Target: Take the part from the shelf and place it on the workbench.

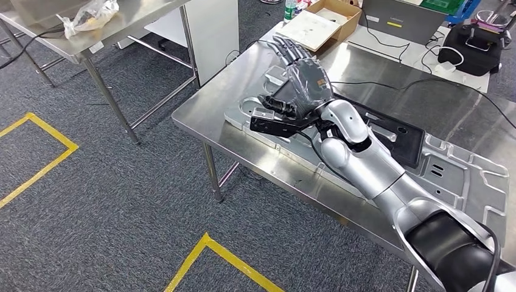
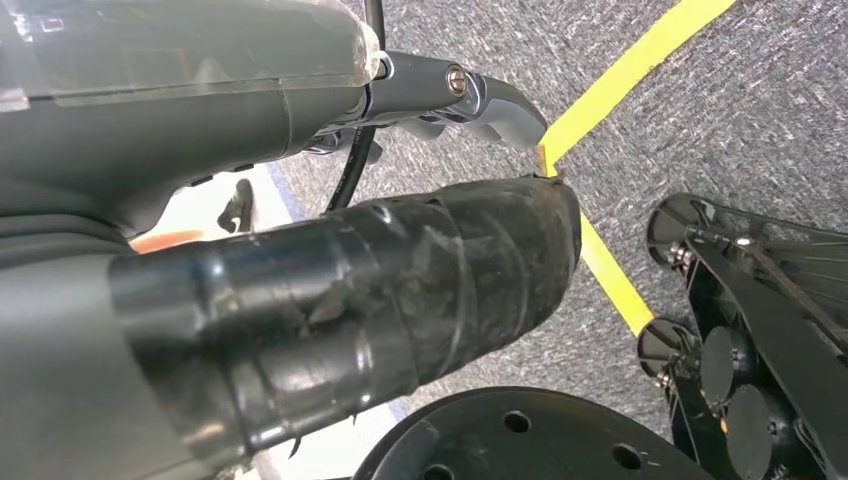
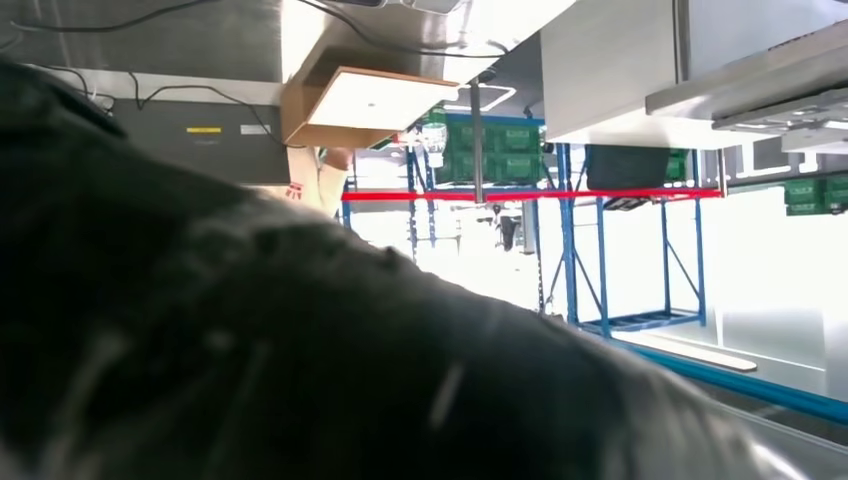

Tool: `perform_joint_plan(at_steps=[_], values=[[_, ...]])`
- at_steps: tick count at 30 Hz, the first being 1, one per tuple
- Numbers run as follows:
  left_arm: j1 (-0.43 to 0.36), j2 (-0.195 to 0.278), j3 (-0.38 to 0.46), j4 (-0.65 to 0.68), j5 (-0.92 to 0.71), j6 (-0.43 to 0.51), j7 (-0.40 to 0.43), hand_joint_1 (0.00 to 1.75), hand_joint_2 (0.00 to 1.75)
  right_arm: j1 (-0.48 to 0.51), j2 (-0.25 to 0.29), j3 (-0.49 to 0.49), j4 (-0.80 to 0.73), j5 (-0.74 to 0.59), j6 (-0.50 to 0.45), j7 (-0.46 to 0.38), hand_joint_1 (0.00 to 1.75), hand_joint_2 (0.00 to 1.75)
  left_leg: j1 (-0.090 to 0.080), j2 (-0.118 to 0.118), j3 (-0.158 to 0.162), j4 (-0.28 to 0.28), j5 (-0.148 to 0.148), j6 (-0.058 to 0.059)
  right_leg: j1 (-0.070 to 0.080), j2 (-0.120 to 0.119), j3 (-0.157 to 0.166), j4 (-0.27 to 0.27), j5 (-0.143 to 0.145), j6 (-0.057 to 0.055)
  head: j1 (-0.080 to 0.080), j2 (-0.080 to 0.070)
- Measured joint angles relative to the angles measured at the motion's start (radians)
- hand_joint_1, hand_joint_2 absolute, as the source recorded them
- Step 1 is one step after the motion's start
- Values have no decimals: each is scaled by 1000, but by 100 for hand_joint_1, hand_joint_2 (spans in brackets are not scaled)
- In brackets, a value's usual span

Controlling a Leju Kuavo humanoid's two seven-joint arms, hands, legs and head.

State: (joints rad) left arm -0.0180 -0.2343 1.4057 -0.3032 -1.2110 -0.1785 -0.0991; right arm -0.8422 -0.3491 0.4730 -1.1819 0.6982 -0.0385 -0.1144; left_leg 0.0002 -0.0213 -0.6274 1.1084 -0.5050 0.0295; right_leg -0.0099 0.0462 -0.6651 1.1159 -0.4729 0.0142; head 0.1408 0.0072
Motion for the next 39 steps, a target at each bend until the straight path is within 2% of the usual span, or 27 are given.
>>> perform_joint_plan(at_steps=[4, 7, 8, 10, 12, 13, 14, 15, 17, 18, 19, 20, 21, 22, 24, 25, 27, 28, 30, 32, 34, 35, 37, 39], values=[[0, 0, 0, -4, -10, 0, 1, 0, 0, 4, 0, 9, -5, 2, 0, 3, 0, 0, -3, 0, 0, 2, 1, 3, -3, 1, 2, -6, 4, 4, 0, 0], [0, -3, 0, -9, -20, -2, 1, 0, 0, 10, 0, 17, -11, 3, 0, 8, 0, 0, 1, 4, 6, -16, 18, 13, -4, 2, 6, -19, 15, 12, 0, 0], [0, -5, 0, -11, -23, -3, 1, 0, 0, 11, 0, 20, -13, 3, 0, 9, 0, 0, 4, 7, 10, -30, 28, 17, -3, -3, 6, -17, 8, 15, 0, 0], [1, -8, 0, -15, -27, -5, 0, 0, 0, 15, 0, 24, -15, 4, 0, 11, 0, 0, 10, 17, 18, -57, 46, 25, -3, -20, -9, 30, -40, 20, 1, 0], [3, -9, 0, -17, -28, -5, 1, 0, 0, 21, 0, 29, -15, 4, 0, 12, 0, 0, 10, 25, 15, -65, 54, 27, -6, -33, -46, 138, -104, 26, 1, 0], [4, -9, 0, -18, -29, -5, 1, 0, 0, 27, 0, 32, -15, 4, 0, 12, 0, 0, 11, 28, 12, -65, 56, 25, -10, -35, -58, 181, -121, 29, 1, 0], [5, -10, 0, -19, -30, -5, 1, 0, 0, 33, 0, 34, -15, 4, 1, 12, 0, 0, 12, 32, 9, -64, 59, 23, -14, -37, -56, 197, -121, 33, 1, 0], [6, -11, 0, -19, -30, -5, 1, 0, 0, 36, 0, 37, -15, 4, 1, 12, 0, 0, 14, 34, 5, -63, 61, 20, -19, -39, -36, 175, -103, 37, 1, 0], [6, -12, 0, -21, -31, -5, 1, 0, 0, 38, 0, 39, -15, 4, 1, 12, 0, 0, 18, 38, -3, -57, 66, 10, -26, -47, 41, 52, -58, 47, 1, 0], [6, -13, 0, -22, -31, -5, 0, 0, 0, 38, 0, 40, -16, 4, 1, 12, 0, 0, 19, 39, -7, -54, 67, 3, -26, -48, 73, -2, -42, 47, 1, 0], [6, -13, 0, -24, -31, -5, 0, 0, 0, 38, -1, 41, -16, 4, 1, 12, 0, 0, 18, 40, -10, -52, 69, -4, -24, -48, 92, -38, -37, 42, 1, 0], [6, -14, 0, -26, -31, -6, -1, 0, 0, 38, -1, 42, -16, 4, 1, 12, 0, 0, 17, 40, -13, -52, 71, -13, -20, -46, 95, -52, -38, 34, 0, 0], [6, -15, 0, -29, -31, -8, -3, 0, 0, 39, -2, 43, -17, 4, 1, 12, 0, 0, 15, 39, -15, -53, 67, -16, -19, -44, 93, -52, -33, 24, 0, 0], [6, -15, 0, -31, -31, -10, -6, 0, 0, 40, -3, 43, -18, 4, 1, 12, 0, 0, 15, 39, -16, -54, 63, -13, -19, -43, 91, -56, -33, 17, 0, 0], [6, -16, 0, -37, -32, -17, -11, 0, 0, 42, -3, 44, -21, 4, 2, 12, 0, 0, 15, 38, -17, -58, 59, 4, -18, -42, 89, -59, -28, 9, 0, 0], [7, -16, 0, -40, -33, -20, -13, 0, 0, 42, -4, 44, -22, 4, 2, 12, 0, 0, 15, 38, -18, -61, 67, 11, -16, -41, 88, -59, -25, 4, 0, 0], [8, -17, 0, -45, -34, -23, -15, 0, 0, 43, -5, 46, -23, 4, 2, 11, 0, 0, 17, 37, -18, -69, 86, 11, -13, -40, 84, -58, -20, -4, 0, 0], [8, -18, 0, -48, -34, -24, -15, 0, 0, 44, -5, 47, -24, 4, 2, 10, 0, 0, 18, 37, -18, -72, 93, 5, -13, -40, 81, -58, -18, -6, 0, 0], [8, -19, 0, -52, -34, -25, -15, 0, 0, 46, -5, 49, -26, 7, 0, 6, 0, 87, 19, 36, -18, -77, 102, -10, -12, -40, 76, -58, -14, -10, 0, 0], [8, -20, 0, -54, -35, -27, -15, 0, 0, 48, -5, 52, -30, 16, -1, 1, 0, 175, 20, 35, -20, -78, 106, -18, -14, -41, 73, -58, -11, -11, 0, 0], [8, -19, 0, -58, -37, -28, -15, 0, 0, 50, -5, 57, -33, 34, -4, -6, 0, 175, 17, 33, -25, -76, 106, -20, -19, -41, 72, -62, -7, -6, 0, 0], [8, -19, 0, -60, -38, -28, -15, 0, 0, 50, -5, 61, -35, 43, -6, -9, 0, 175, 15, 33, -25, -79, 107, -17, -22, -43, 75, -68, -4, -3, 0, 0], [7, -21, 0, -61, -41, -28, -16, 0, 0, 52, -5, 70, -43, 58, -10, -12, 0, 175, 17, 32, -1, -123, 126, -5, -15, -46, 84, -84, -2, 3, 0, 0], [6, -24, 0, -61, -44, -28, -16, 0, 0, 51, -6, 77, -47, 66, -16, -14, 0, 175, 27, 31, 28, -177, 153, 6, -10, -47, 79, -56, -33, 8, 1, 0]])
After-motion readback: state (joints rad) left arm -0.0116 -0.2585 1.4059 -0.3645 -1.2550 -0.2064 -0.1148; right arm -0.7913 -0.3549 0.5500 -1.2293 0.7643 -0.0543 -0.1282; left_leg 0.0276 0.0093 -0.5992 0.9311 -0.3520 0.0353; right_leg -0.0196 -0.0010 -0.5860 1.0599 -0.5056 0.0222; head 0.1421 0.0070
